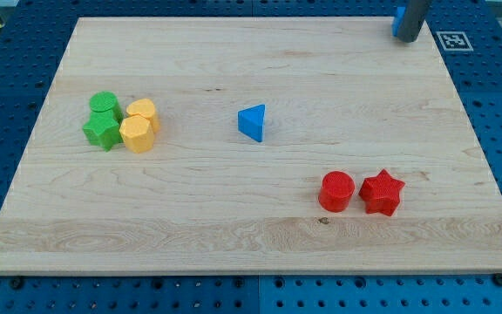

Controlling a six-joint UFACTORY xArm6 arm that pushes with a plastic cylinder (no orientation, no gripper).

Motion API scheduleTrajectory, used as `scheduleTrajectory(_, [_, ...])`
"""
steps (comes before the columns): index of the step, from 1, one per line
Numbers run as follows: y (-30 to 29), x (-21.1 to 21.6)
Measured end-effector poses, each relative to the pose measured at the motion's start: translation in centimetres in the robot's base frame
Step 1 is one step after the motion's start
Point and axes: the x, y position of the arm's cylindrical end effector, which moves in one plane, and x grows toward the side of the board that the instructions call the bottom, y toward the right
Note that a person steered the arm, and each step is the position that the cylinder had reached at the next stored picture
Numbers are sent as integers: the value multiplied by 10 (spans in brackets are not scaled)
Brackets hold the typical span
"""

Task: Place the arm vertical to the red star

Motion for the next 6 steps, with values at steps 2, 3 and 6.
scheduleTrajectory(2, [-15,26])
scheduleTrajectory(3, [-17,46])
scheduleTrajectory(6, [-70,86])
